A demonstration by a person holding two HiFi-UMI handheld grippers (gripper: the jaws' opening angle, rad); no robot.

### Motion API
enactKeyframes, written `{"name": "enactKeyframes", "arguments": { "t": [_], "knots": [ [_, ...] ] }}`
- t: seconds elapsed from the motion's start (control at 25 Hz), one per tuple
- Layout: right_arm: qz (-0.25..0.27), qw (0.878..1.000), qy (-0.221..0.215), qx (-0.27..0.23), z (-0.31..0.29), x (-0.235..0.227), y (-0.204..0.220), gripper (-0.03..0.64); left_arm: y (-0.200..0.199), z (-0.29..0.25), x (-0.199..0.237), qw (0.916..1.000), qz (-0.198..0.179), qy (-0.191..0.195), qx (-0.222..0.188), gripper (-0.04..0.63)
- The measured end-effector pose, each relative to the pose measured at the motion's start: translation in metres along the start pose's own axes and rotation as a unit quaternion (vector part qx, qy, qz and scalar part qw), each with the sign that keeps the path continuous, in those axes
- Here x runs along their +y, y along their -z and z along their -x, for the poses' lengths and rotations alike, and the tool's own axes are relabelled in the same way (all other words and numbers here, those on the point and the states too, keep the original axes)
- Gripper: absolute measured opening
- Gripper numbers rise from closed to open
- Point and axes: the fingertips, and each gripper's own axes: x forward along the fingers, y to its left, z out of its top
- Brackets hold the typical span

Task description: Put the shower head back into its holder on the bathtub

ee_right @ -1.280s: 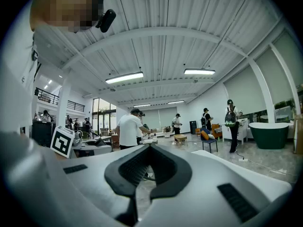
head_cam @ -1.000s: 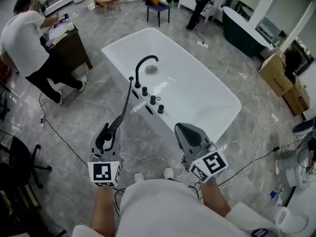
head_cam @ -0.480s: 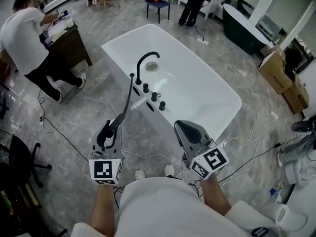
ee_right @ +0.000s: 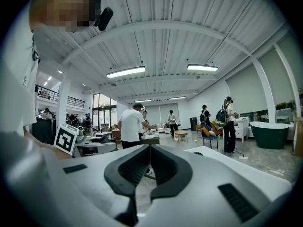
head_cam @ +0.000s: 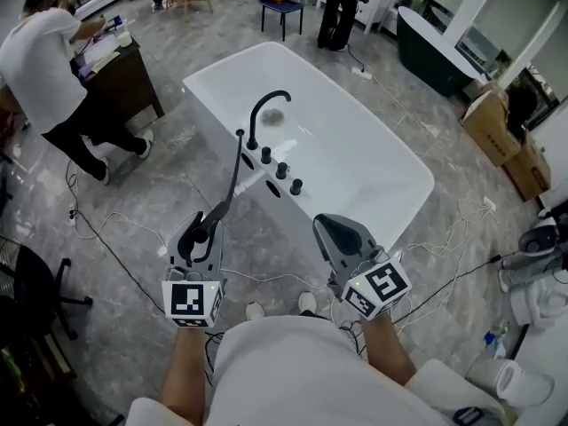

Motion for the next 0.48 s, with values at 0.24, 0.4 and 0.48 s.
{"name": "enactKeyframes", "arguments": {
  "t": [0.24, 0.4, 0.48],
  "knots": [
    [0.003, 1.0, 0.009, 0.004, -0.008, 0.021, 0.004, 0.019, 0.007, 0.008, 0.012, 0.9997, 0.002, 0.022, 0.001, 0.141],
    [-0.002, 1.0, 0.015, 0.011, -0.012, 0.03, 0.008, 0.018, 0.011, 0.013, 0.017, 0.9994, 0.007, 0.033, 0.002, 0.141],
    [-0.003, 1.0, 0.018, 0.013, -0.015, 0.034, 0.01, 0.018, 0.014, 0.013, 0.021, 0.9993, 0.009, 0.036, 0.003, 0.141]
  ]
}}
